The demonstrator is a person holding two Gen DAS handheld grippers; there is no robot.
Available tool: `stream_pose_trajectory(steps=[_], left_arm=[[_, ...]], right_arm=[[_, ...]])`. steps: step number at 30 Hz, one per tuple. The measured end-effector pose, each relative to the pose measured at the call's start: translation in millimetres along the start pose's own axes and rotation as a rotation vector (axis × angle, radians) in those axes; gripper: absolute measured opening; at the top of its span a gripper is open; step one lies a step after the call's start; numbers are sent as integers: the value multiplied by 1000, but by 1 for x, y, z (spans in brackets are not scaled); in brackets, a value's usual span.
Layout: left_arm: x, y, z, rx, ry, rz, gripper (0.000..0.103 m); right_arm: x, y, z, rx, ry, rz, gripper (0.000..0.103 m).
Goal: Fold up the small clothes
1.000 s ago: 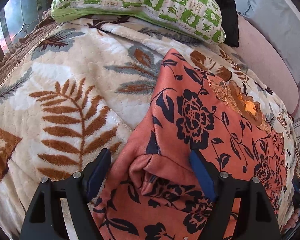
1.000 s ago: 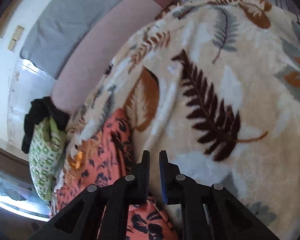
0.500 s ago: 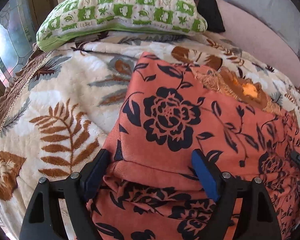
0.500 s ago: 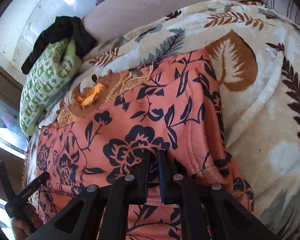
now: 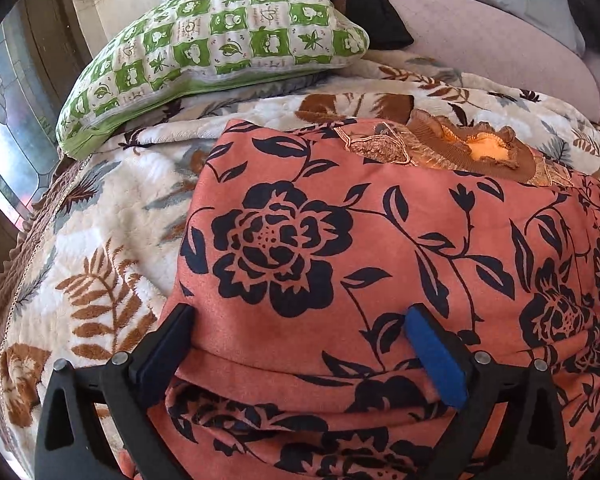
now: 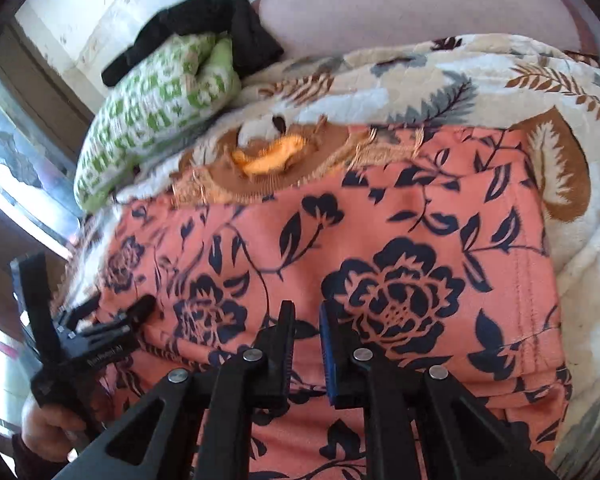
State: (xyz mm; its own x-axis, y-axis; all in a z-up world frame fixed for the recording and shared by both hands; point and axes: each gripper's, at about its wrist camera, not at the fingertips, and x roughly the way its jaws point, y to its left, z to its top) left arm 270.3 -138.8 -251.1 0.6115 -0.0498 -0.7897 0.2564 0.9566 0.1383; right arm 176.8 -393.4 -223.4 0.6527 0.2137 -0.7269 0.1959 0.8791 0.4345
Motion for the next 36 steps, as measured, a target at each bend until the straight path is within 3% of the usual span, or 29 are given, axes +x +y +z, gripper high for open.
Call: stream_pose_trajectory(steps=[3, 5, 7, 10, 13, 17, 21, 29, 36], left_arm=[[1, 5, 0, -15, 5, -31, 103], [2, 6, 1, 2, 15, -49, 103], [0, 6, 0, 20, 16, -54, 103], [-10, 5, -2, 43, -9, -14, 103], [-33, 8, -6, 72, -85, 64, 103], [-71, 20, -6, 50, -184, 95, 103], [-103, 34, -8, 4, -241, 98, 103], [-147, 32, -38, -33, -263, 52, 103], [-177, 21, -62, -44, -270, 4, 103]], right_arm=[[-5, -24, 7, 98, -37, -66, 15], [9, -44, 8, 159, 28, -107, 15], [8, -51, 8, 157, -3, -73, 15], [7, -42, 10, 125, 2, -111, 15], [8, -40, 6, 99, -8, -125, 15], [1, -44, 4, 133, -9, -113, 15], [-15, -32, -3, 100, -54, -107, 15], [-45, 7, -18, -15, -127, -70, 15], [-58, 21, -37, -48, -121, -55, 15]])
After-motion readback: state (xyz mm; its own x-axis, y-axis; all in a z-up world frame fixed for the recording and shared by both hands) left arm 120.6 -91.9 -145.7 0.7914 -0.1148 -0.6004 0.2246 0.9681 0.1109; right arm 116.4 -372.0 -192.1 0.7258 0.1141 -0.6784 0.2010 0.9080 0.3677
